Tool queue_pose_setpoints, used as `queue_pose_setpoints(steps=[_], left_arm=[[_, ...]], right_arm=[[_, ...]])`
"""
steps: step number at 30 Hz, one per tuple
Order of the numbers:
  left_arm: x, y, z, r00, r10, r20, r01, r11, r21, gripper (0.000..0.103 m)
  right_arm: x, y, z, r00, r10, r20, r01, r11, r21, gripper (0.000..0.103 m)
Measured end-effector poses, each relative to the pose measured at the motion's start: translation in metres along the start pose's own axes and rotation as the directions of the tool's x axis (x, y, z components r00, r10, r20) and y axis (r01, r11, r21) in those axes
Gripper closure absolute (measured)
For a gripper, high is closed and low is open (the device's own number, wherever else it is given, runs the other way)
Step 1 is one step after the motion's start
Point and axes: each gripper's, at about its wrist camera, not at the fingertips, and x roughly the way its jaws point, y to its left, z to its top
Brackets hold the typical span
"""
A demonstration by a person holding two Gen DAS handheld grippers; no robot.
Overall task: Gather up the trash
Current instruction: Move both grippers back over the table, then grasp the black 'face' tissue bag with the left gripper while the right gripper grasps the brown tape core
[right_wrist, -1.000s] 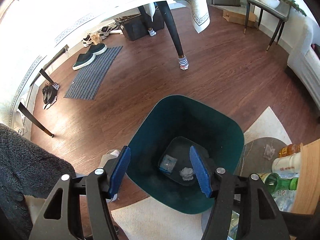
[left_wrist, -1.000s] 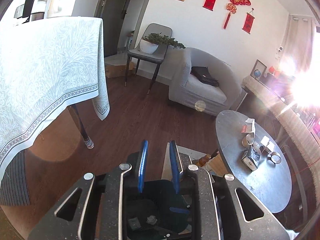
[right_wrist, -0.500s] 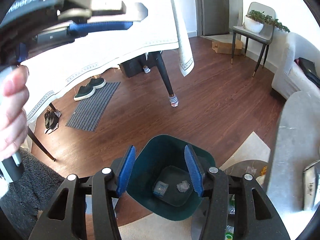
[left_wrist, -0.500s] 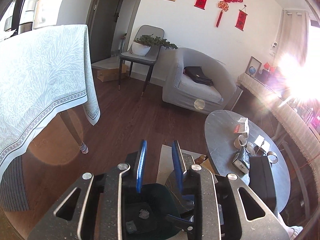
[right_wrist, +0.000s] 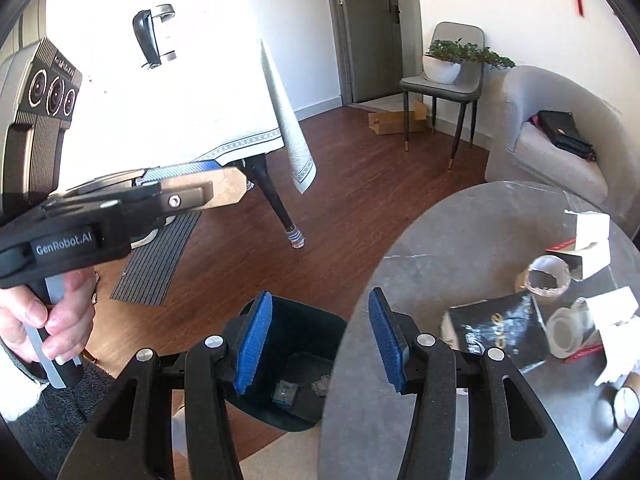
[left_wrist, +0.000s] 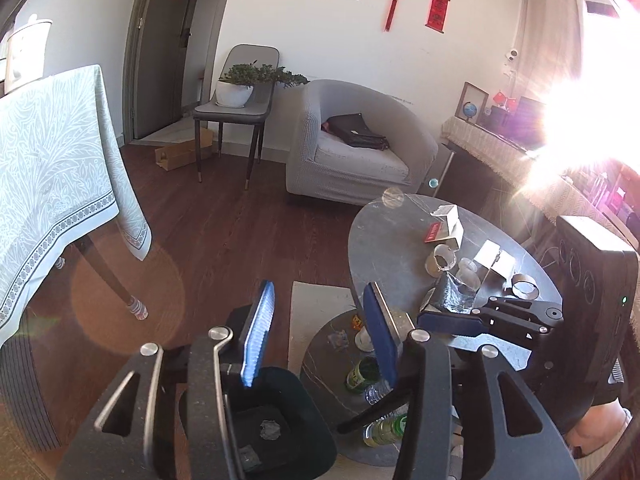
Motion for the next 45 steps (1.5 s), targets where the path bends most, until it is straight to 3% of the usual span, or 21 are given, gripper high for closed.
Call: queue_pose_setpoints(steps=[16, 21, 27, 37, 45], left_arm=[[0.057, -0.078, -0.012, 0.987, -0.130, -0.091, 0.142, 0.980, 0.136, 0.037], [0.071, -0.099, -0.018, 0.972, -0.184, -0.144, 0.214, 0.950, 0.227, 0.024], [0.090, -0.118, -0.019, 0.962, -0.212, -0.174, 0.254, 0.928, 0.271, 0.018], [0.116, -0.125, -0.023, 0.956, -0.169, -0.239, 0.246, 0.907, 0.342, 0.018], [0.131, -0.133, -0.026, 0.950, -0.169, -0.261, 0.254, 0.907, 0.336, 0.017]], right_arm=[[-0.060, -0.086, -0.030, 0.993, -0.108, 0.044, 0.103, 0.988, 0.117, 0.052], [-0.072, -0.107, -0.044, 0.993, -0.111, 0.042, 0.104, 0.984, 0.148, 0.052], [-0.087, -0.126, -0.052, 0.991, -0.122, 0.060, 0.110, 0.980, 0.165, 0.036], [-0.108, -0.148, -0.071, 0.988, -0.140, 0.063, 0.129, 0.980, 0.155, 0.025], [-0.135, -0.178, -0.086, 0.977, -0.194, 0.083, 0.176, 0.967, 0.186, 0.021]])
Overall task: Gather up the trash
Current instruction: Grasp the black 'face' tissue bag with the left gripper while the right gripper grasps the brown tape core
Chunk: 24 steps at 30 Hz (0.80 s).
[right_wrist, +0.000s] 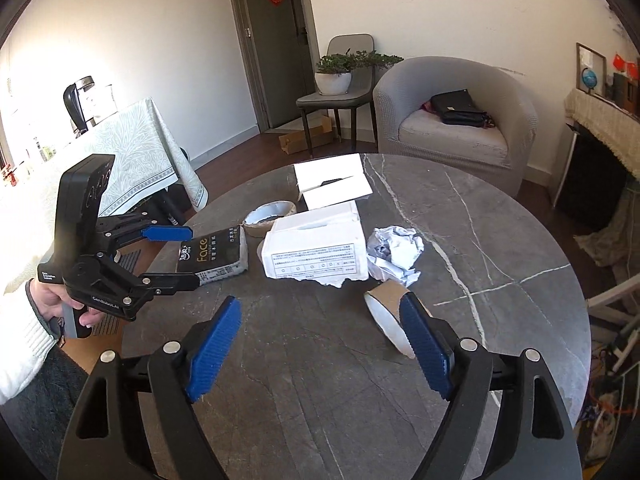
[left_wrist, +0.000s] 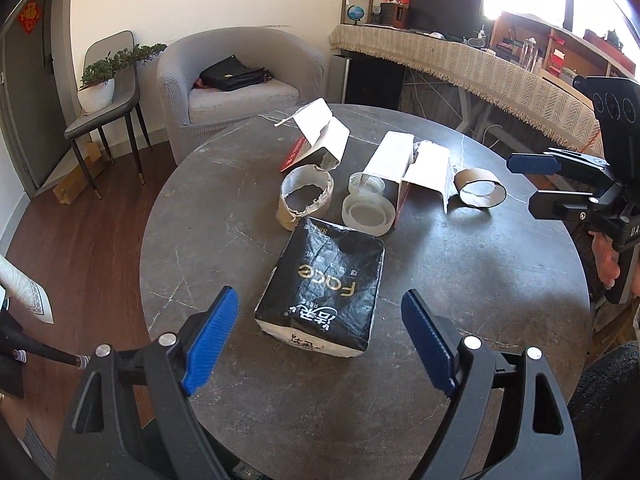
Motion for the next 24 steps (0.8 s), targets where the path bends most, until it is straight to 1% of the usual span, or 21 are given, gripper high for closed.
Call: queue_pose_setpoints(steps=[2, 6, 9, 11, 15, 19, 21, 24], left_arm=[[0.004, -0.002, 0.000, 1.000, 0.002, -0.009, -0.002, 1.000, 0.007, 0.017], [0.012, -0.002, 0.000, 0.999, 0.040, -0.021, -0.040, 0.999, 0.009, 0.017], [0.014, -0.001, 0.000, 0.999, 0.048, -0.019, -0.048, 0.999, 0.003, 0.017], [0.014, 0.001, 0.000, 0.999, 0.041, -0.015, -0.041, 0.999, -0.008, 0.017], [0.015, 0.004, 0.000, 1.000, 0.029, 0.000, -0.029, 0.999, -0.029, 0.017], [0.015, 0.005, 0.001, 1.000, 0.008, 0.016, -0.007, 0.998, -0.058, 0.019], [0.016, 0.003, 0.002, 1.000, 0.009, 0.018, -0.008, 0.999, -0.051, 0.021], [0.016, 0.001, 0.002, 1.000, 0.015, 0.026, -0.014, 0.998, -0.057, 0.029]], right_arm=[[-0.002, -0.010, -0.002, 1.000, -0.011, 0.000, 0.011, 1.000, 0.010, 0.021], [0.001, -0.026, -0.008, 0.999, -0.039, -0.025, 0.040, 0.999, 0.026, 0.021], [0.007, -0.032, -0.011, 0.998, -0.043, -0.045, 0.044, 0.999, 0.024, 0.021], [0.010, -0.035, -0.013, 0.997, -0.054, -0.055, 0.055, 0.998, 0.020, 0.022], [0.015, -0.039, -0.015, 0.996, -0.063, -0.065, 0.064, 0.998, 0.009, 0.028], [0.025, -0.044, -0.018, 0.990, -0.094, -0.104, 0.094, 0.996, -0.004, 0.040], [0.028, -0.046, -0.018, 0.990, -0.093, -0.110, 0.093, 0.996, -0.008, 0.045], [0.028, -0.044, -0.016, 0.991, -0.084, -0.104, 0.083, 0.996, -0.017, 0.048]])
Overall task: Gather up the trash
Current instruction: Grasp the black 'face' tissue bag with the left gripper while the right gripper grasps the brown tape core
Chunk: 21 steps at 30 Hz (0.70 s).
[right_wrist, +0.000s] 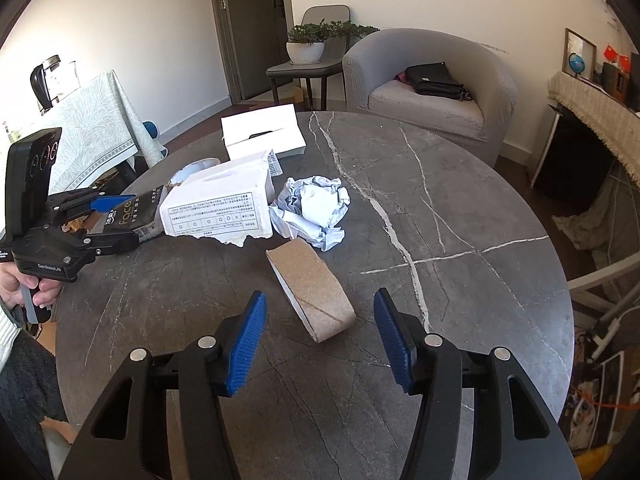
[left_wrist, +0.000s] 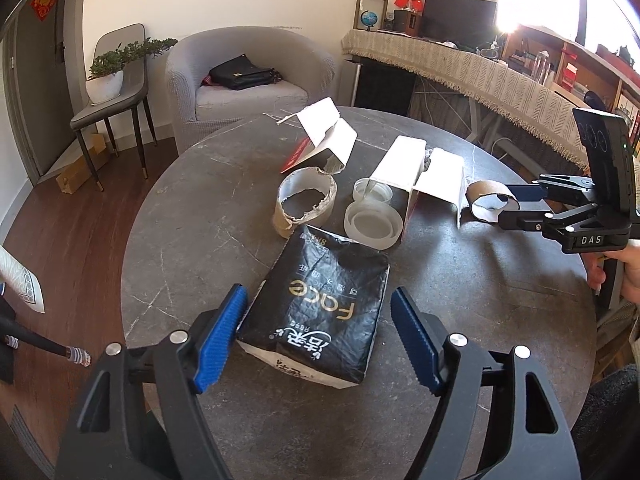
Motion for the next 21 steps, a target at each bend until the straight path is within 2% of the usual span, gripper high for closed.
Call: queue_pose_setpoints(steps=[2, 6, 10, 14, 21], left_arm=[[0.000, -0.002, 0.000, 1.000, 0.018, 0.010, -0.018, 1.000, 0.003, 0.034], [-0.001, -0.003, -0.001, 1.000, 0.022, 0.019, -0.022, 1.000, -0.011, 0.038], [-0.003, -0.004, -0.002, 1.000, 0.015, 0.017, -0.015, 1.000, -0.018, 0.044], [-0.006, -0.003, -0.003, 1.000, 0.000, 0.020, 0.001, 0.999, -0.050, 0.050], [-0.018, 0.005, -0.001, 0.999, -0.017, 0.046, 0.022, 0.994, -0.102, 0.052]], right_arm=[[0.000, 0.002, 0.000, 1.000, 0.000, -0.001, 0.000, 1.000, -0.007, 0.052], [0.002, 0.003, -0.001, 1.000, 0.001, -0.011, -0.002, 1.000, -0.015, 0.063], [0.000, 0.007, 0.002, 1.000, 0.006, -0.011, -0.006, 1.000, -0.015, 0.080], [-0.002, 0.012, 0.006, 1.000, 0.015, -0.013, -0.015, 1.000, -0.013, 0.082], [-0.021, 0.022, 0.012, 1.000, -0.003, 0.009, 0.003, 1.000, -0.013, 0.083]])
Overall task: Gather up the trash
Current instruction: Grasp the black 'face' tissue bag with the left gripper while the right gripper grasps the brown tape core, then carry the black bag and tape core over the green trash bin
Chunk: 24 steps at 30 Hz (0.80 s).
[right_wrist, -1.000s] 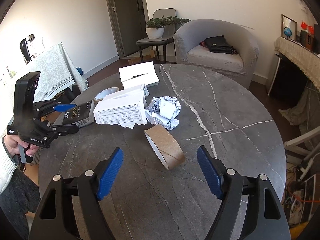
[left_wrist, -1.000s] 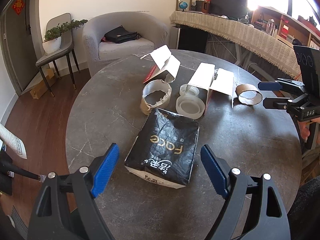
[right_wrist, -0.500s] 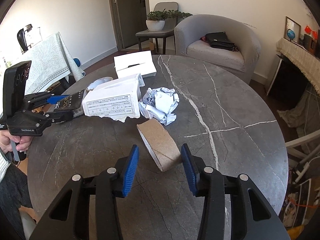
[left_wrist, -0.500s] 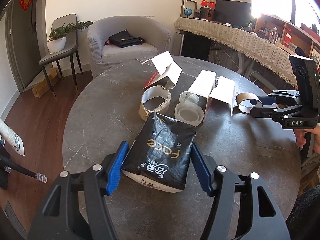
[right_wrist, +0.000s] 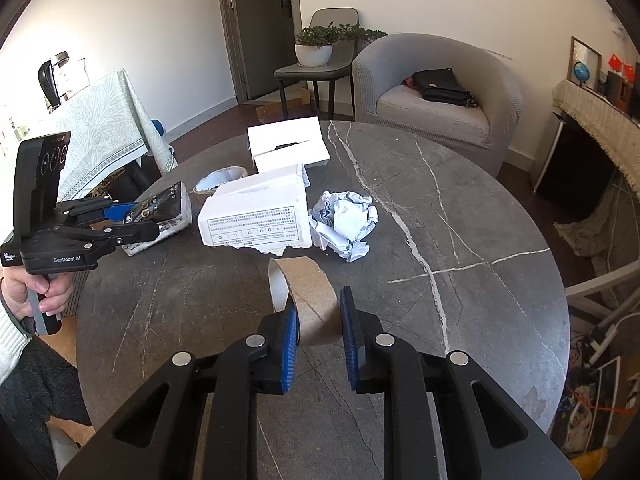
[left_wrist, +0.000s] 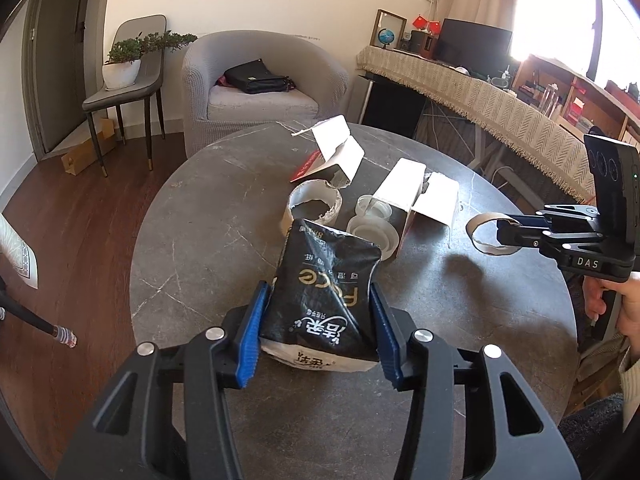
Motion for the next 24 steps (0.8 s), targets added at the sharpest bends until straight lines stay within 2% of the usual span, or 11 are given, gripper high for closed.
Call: queue_pose_setpoints(steps=[10, 24], left_arm=[[-0.020, 0.005, 0.006, 0.999, -0.017, 0.035, 0.019, 0.999, -0.041, 0.052], [-0.055, 0.032, 0.005, 0.997, 0.054, 0.055, -0.048, 0.993, -0.104, 0.052]], right_arm=[[-0.020, 0.021, 0.018, 0.999, 0.010, 0.046, -0.010, 1.000, -0.017, 0.083], [-0.017, 0.075, 0.047, 0.995, 0.070, 0.075, -0.064, 0.994, -0.085, 0.083]])
